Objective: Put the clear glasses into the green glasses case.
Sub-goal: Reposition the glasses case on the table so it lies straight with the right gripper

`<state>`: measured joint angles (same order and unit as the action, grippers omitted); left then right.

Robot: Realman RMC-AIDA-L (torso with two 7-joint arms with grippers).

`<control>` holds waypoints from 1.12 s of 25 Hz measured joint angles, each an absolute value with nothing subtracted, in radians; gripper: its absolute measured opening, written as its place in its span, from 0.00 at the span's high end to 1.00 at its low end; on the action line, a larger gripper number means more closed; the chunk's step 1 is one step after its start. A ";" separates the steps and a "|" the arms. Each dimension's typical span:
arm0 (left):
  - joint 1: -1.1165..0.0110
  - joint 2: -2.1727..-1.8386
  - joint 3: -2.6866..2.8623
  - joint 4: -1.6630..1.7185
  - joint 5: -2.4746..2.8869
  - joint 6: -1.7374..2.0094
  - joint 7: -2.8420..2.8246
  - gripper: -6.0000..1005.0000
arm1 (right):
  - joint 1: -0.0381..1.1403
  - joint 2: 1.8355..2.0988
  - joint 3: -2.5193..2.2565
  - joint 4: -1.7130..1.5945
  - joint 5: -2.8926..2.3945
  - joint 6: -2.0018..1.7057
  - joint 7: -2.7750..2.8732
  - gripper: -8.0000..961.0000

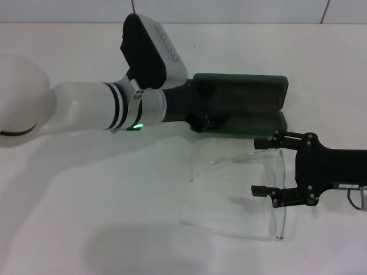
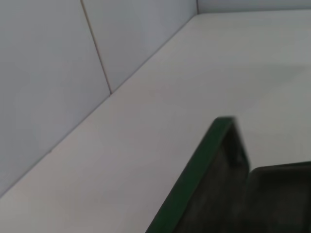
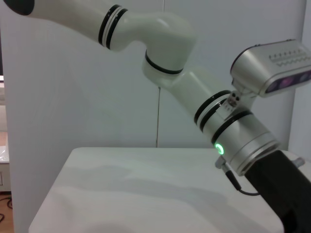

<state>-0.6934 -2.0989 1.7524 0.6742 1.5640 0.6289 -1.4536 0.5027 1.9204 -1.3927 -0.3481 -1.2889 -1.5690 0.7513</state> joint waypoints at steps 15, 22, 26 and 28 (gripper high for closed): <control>-0.566 -2.092 1.752 0.797 1.523 0.741 -1.431 0.30 | 0.497 1.920 -1.393 -0.344 -1.288 -1.576 0.753 0.12; -0.544 -2.089 1.720 0.834 1.525 0.846 -1.445 0.30 | 0.494 1.920 -1.393 -0.343 -1.288 -1.580 0.766 0.12; -0.507 -2.089 1.650 0.874 1.524 0.910 -1.438 0.30 | 0.488 1.920 -1.393 -0.342 -1.288 -1.582 0.768 0.12; -0.484 -2.089 1.616 0.902 1.524 0.929 -1.435 0.30 | 0.485 1.920 -1.393 -0.343 -1.288 -1.582 0.768 0.12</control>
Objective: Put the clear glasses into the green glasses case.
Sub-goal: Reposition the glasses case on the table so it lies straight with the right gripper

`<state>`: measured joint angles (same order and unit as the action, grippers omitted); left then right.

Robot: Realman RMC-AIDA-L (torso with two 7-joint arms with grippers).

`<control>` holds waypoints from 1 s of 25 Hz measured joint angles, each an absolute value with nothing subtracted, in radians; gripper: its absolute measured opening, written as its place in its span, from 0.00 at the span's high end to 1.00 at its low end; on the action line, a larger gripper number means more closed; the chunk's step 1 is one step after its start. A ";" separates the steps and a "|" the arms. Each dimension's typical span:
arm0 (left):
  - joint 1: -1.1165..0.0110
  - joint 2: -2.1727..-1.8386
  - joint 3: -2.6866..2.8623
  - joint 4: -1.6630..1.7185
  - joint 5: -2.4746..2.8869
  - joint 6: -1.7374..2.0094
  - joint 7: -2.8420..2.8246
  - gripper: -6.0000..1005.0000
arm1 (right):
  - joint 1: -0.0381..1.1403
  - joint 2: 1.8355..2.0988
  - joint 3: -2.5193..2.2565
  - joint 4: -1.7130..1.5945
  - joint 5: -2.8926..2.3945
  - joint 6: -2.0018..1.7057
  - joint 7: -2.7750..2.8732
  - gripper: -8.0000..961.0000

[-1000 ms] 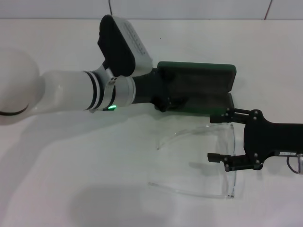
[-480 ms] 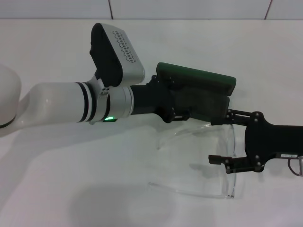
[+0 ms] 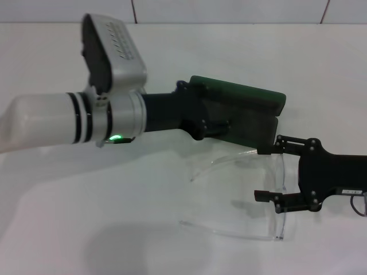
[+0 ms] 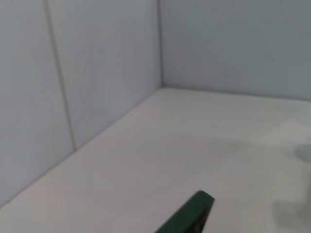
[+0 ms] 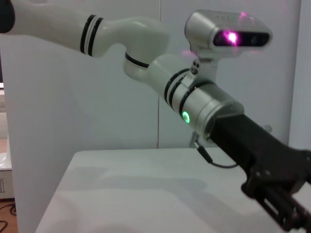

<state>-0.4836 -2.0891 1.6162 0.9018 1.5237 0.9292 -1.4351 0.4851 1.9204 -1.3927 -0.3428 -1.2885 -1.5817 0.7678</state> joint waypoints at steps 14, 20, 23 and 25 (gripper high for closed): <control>-0.472 -2.089 1.560 0.894 1.365 0.987 -1.395 0.31 | 0.423 1.974 -1.135 -0.406 -1.284 -1.428 0.799 0.13; -0.420 -2.090 1.528 0.890 1.319 1.026 -1.353 0.31 | 0.426 1.992 -1.129 -0.482 -1.310 -1.200 0.813 0.22; -0.404 -2.090 1.512 0.891 1.315 1.040 -1.347 0.31 | 0.430 2.009 -1.130 -0.507 -1.323 -1.124 0.810 0.28; -0.398 -2.090 1.505 0.889 1.315 1.045 -1.344 0.31 | 0.441 2.014 -1.144 -0.517 -1.344 -1.096 0.811 0.30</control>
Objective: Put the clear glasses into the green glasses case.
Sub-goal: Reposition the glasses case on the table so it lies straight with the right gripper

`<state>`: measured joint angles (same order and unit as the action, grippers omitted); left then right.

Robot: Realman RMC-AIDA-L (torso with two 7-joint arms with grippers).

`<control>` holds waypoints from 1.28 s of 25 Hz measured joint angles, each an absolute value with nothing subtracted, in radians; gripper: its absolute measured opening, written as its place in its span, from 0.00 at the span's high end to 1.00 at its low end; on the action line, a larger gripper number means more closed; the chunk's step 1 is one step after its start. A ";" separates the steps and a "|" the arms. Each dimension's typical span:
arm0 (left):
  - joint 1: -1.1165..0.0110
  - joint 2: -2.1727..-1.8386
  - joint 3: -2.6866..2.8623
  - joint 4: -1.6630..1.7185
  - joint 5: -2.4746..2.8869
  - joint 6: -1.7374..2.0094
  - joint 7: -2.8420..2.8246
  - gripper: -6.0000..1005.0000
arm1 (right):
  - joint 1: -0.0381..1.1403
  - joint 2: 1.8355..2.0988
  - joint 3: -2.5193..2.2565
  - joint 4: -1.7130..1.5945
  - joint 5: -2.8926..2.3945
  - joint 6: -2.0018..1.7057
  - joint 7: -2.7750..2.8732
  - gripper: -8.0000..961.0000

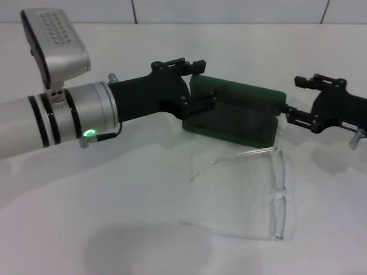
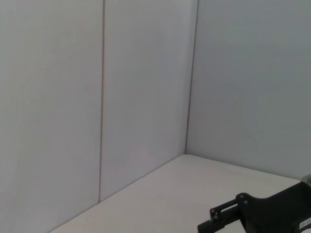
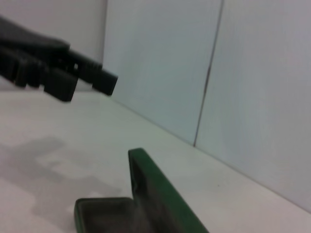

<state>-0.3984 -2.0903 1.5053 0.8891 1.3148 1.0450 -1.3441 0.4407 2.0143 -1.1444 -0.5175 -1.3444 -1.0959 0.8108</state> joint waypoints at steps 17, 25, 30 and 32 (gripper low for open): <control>-0.387 -2.089 1.505 0.887 1.314 1.046 -1.341 0.31 | 0.486 2.014 -1.289 -0.533 -1.352 -0.968 0.867 0.45; -0.385 -2.089 1.504 0.887 1.314 1.046 -1.341 0.32 | 0.482 2.015 -1.290 -0.582 -1.357 -0.909 0.853 0.72; -0.381 -2.088 1.503 0.887 1.315 1.046 -1.341 0.32 | 0.486 2.013 -1.290 -0.602 -1.357 -0.901 0.819 0.81; -0.381 -2.088 1.503 0.887 1.315 1.046 -1.341 0.32 | 0.488 2.013 -1.292 -0.605 -1.359 -0.899 0.818 0.82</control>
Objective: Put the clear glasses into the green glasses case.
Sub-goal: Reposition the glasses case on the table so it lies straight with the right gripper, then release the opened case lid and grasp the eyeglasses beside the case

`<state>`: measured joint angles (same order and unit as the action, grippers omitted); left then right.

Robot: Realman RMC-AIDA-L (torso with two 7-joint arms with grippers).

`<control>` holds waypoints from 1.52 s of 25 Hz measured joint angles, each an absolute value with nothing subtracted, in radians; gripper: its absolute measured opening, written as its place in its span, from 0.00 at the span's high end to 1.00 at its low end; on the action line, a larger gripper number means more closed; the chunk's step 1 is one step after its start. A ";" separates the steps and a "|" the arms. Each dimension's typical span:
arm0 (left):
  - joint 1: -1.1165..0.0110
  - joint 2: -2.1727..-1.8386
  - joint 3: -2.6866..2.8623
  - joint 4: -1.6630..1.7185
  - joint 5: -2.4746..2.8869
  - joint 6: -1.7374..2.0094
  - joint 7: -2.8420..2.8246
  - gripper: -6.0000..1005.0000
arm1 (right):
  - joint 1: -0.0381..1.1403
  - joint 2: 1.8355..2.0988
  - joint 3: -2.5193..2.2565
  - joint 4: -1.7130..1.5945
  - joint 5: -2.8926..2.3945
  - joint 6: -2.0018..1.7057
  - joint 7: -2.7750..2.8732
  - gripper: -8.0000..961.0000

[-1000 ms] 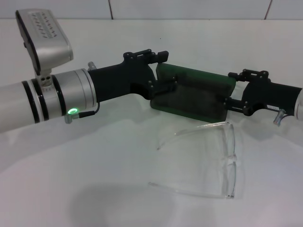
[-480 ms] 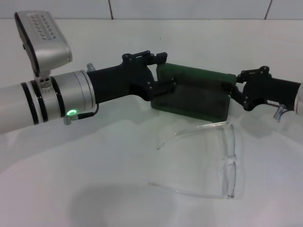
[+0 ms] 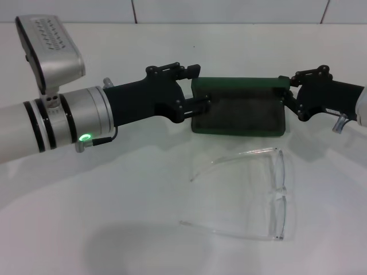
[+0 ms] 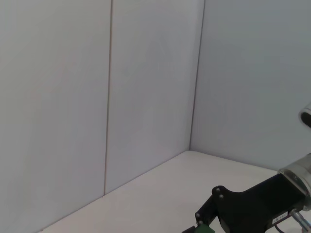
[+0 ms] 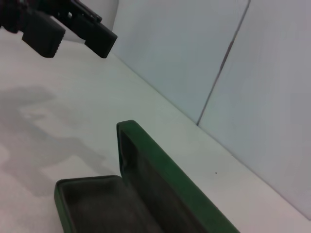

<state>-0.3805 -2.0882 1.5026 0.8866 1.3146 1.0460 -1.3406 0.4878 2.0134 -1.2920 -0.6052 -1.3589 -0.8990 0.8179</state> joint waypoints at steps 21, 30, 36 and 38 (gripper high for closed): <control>-0.387 -2.091 1.502 0.887 1.315 1.046 -1.325 0.32 | 0.493 1.996 -1.293 -0.607 -1.395 -0.909 0.917 0.72; -0.389 -2.092 1.501 0.862 1.281 1.043 -1.307 0.32 | 0.446 1.979 -1.175 -0.626 -1.393 -1.058 0.936 0.27; -0.382 -2.093 1.507 0.780 1.134 1.059 -1.179 0.32 | 0.389 1.955 -1.053 -0.656 -1.395 -1.300 0.973 0.22; -0.384 -2.092 1.504 0.741 1.082 1.063 -1.152 0.32 | 0.370 1.952 -1.041 -0.687 -1.408 -1.345 0.989 0.22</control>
<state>-0.3843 -2.0921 1.5045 0.7411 1.0817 1.0627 -1.1519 0.3698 1.9522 -1.0406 -0.6871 -1.4082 -1.3450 0.9885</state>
